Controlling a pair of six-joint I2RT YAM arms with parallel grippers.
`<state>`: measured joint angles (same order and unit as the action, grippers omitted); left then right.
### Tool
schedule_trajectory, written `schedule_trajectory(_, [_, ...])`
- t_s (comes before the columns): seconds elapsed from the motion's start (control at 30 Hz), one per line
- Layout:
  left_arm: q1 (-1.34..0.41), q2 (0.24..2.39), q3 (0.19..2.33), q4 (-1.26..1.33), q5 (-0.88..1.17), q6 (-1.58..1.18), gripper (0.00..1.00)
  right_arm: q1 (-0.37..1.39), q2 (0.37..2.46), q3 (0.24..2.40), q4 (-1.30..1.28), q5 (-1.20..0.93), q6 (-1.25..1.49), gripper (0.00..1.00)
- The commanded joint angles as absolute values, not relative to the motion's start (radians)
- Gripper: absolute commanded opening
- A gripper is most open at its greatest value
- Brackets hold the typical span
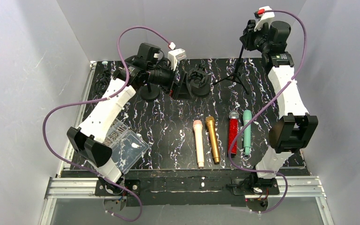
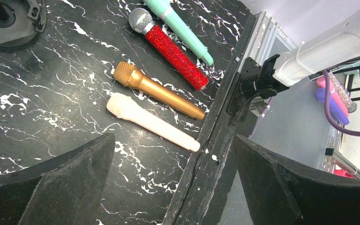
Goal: Remove the microphone from the stand
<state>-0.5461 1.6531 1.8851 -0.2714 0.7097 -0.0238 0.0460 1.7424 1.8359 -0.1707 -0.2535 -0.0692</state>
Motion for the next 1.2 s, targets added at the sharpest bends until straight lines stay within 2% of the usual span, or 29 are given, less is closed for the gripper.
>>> schedule_trajectory(0.0, [-0.542, 1.595, 1.868, -0.307, 0.74, -0.018, 0.98, 0.042, 1.717, 1.8, -0.01, -0.278, -0.06, 0.01])
schedule_trajectory(1.17, [-0.542, 1.605, 1.86, -0.283, 0.766, -0.039, 0.98, 0.009, 1.705, 1.527, 0.198, -0.314, -0.109, 0.01])
